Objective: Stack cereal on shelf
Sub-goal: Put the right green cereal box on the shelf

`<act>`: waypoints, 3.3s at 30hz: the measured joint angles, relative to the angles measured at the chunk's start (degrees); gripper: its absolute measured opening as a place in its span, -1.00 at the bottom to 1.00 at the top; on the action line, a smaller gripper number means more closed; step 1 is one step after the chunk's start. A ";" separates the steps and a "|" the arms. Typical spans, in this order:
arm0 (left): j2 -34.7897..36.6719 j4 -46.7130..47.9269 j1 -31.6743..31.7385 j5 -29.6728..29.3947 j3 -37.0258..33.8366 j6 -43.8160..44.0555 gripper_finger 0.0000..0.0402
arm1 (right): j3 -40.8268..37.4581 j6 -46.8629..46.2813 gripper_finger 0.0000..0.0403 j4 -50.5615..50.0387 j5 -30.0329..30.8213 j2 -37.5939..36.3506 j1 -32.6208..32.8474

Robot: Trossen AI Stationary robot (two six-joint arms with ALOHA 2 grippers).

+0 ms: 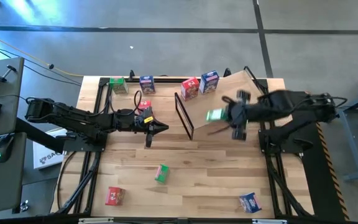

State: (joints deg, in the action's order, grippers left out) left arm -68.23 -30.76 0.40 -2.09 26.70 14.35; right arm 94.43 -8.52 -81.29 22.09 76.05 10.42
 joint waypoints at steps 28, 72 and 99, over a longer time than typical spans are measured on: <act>0.00 0.04 -0.04 -0.02 0.00 2.55 -0.91 | 2.23 46.11 -0.26 -3.79 -6.03 8.59 -37.23; 0.00 0.14 0.82 2.95 0.00 2.90 -0.91 | 2.28 32.34 0.10 6.93 7.41 -3.62 -34.63; -0.02 3.73 1.14 2.45 0.00 3.98 -0.91 | -41.78 16.13 -0.99 52.72 -6.30 -31.00 -34.63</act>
State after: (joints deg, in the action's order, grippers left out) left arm -68.25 -27.04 1.54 0.37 26.70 18.33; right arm 52.65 7.60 -28.57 15.78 45.06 -24.21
